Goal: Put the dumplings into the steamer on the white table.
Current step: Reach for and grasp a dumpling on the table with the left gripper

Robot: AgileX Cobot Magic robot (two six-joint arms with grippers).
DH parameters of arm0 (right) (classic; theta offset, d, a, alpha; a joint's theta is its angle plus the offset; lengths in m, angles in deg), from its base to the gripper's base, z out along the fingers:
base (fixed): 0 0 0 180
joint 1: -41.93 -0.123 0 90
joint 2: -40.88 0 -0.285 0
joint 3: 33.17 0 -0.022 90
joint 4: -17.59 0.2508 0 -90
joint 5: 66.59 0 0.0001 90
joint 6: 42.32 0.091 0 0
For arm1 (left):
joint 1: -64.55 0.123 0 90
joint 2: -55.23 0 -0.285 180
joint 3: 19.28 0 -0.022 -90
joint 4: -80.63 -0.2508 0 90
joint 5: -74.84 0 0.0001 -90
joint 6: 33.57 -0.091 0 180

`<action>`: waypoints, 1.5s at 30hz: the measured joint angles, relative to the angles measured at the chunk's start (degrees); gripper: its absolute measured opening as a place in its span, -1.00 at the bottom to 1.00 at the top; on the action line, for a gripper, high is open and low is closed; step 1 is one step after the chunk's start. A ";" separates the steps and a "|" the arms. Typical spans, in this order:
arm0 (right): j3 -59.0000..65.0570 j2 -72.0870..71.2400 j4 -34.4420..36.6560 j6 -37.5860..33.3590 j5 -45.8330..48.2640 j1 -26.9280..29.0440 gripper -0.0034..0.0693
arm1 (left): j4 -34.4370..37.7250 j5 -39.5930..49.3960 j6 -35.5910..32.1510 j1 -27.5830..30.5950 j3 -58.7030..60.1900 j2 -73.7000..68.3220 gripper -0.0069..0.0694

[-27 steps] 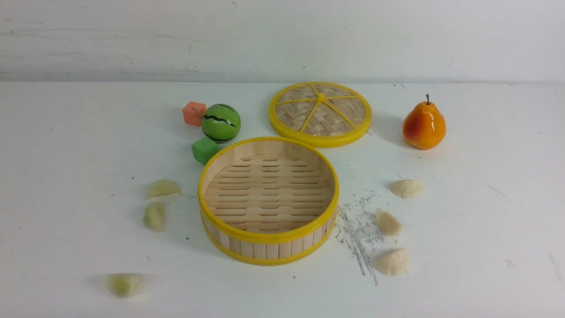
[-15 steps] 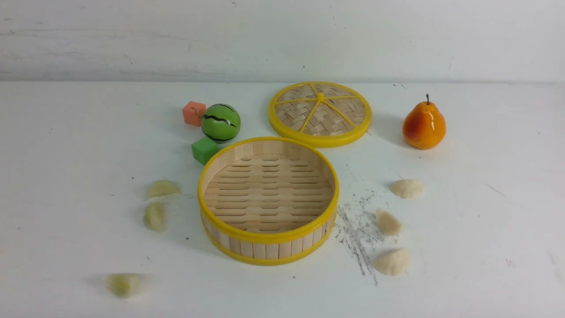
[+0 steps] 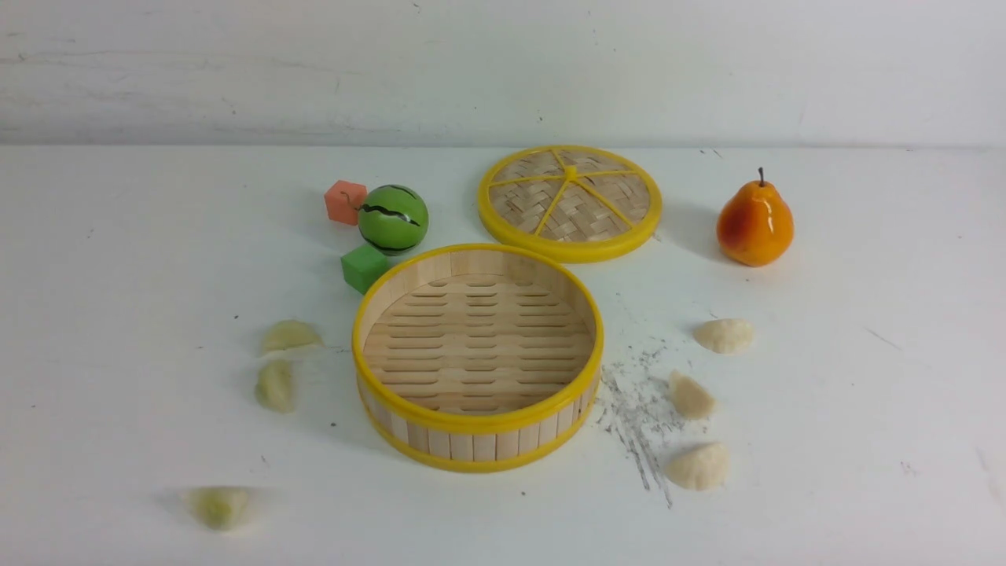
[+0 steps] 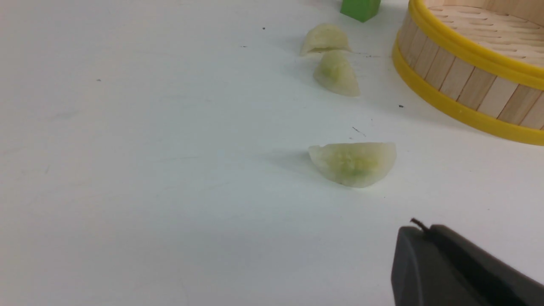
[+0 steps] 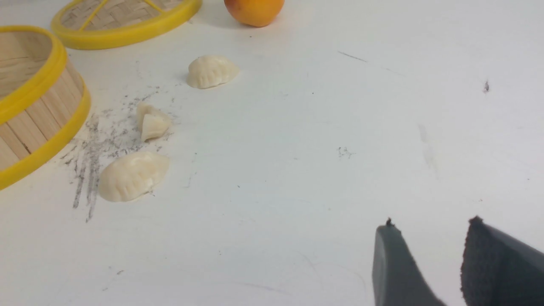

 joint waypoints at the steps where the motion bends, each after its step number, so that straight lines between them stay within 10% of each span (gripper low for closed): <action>1: 0.00 0.00 0.00 0.00 0.00 0.00 -0.25 | 0.00 -0.16 0.00 0.00 0.00 0.00 -0.82; 13: 0.40 0.00 -1.10 0.00 -3.26 0.00 -0.25 | 0.05 -17.32 0.00 0.00 0.00 0.00 -0.78; 25: 0.69 0.00 -0.70 5.91 -55.12 0.00 -0.25 | 0.05 -42.41 3.82 0.00 0.00 0.00 -0.77; 29: 0.63 0.00 -0.66 8.50 -64.14 0.00 -0.25 | 0.12 -50.79 20.91 0.00 0.00 0.00 -0.77; 38: -18.10 3.55 -0.66 8.14 -42.07 0.00 -0.88 | -9.21 -34.86 27.49 0.00 -22.66 -8.39 -0.86; 45: -27.54 18.26 -3.29 6.13 -10.26 0.00 -0.94 | -10.56 -16.66 23.55 0.00 -37.82 -31.81 -0.86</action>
